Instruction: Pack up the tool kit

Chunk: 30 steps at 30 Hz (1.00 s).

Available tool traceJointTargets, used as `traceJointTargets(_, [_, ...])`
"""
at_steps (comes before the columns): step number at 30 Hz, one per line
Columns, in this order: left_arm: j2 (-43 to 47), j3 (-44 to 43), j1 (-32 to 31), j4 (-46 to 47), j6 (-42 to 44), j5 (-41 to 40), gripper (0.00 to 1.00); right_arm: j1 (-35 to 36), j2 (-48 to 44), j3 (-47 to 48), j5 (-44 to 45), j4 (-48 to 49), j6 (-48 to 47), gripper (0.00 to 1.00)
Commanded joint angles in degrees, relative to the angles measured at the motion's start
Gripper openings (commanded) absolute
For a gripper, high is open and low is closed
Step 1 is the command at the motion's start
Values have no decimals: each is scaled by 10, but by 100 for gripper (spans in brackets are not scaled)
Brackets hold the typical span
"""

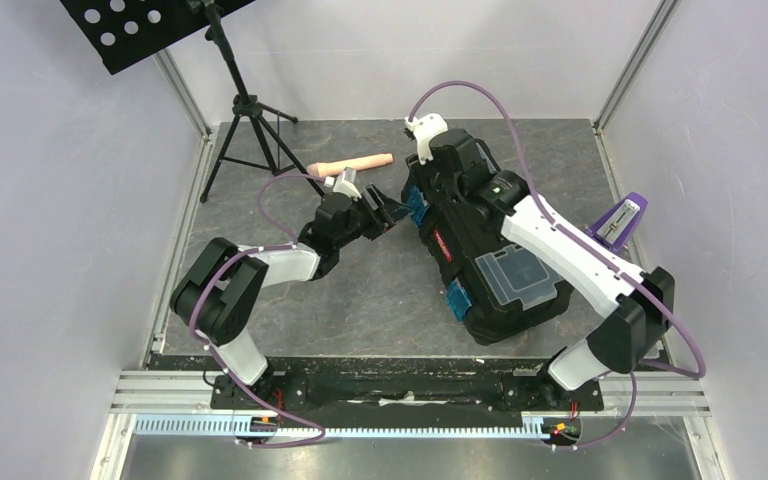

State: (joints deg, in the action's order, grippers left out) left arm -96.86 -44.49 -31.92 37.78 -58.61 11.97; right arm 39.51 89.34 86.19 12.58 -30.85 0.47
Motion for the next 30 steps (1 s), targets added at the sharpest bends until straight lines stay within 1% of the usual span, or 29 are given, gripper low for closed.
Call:
traceJointTargets(1, [0, -10, -2, 1, 23, -2, 76, -2, -33, -16, 2, 39, -28, 35])
traceJointTargets(4, [2, -9, -2, 1, 21, -3, 76, -2, -22, -18, -21, 38, -34, 22])
traceJointTargets(6, [6, -7, -2, 1, 22, -4, 76, -1, -14, -22, -29, 42, -34, 16])
traceJointTargets(11, [9, -8, -2, -5, 24, -3, 76, -1, 13, -25, -25, 50, -33, 9])
traceJointTargets(14, [9, -7, -2, -4, 24, -2, 76, -2, 24, -30, -14, 57, -33, 7])
traceJointTargets(21, [10, -8, -2, -6, 24, -2, 76, -3, 39, -59, 28, 64, -31, 5])
traceJointTargets(27, [9, -8, -2, -7, 24, -1, 76, -3, 27, -53, -6, 64, -29, 5])
traceJointTargets(30, [10, -9, -2, -7, 24, -1, 76, -4, 19, -30, 7, 59, -33, 7])
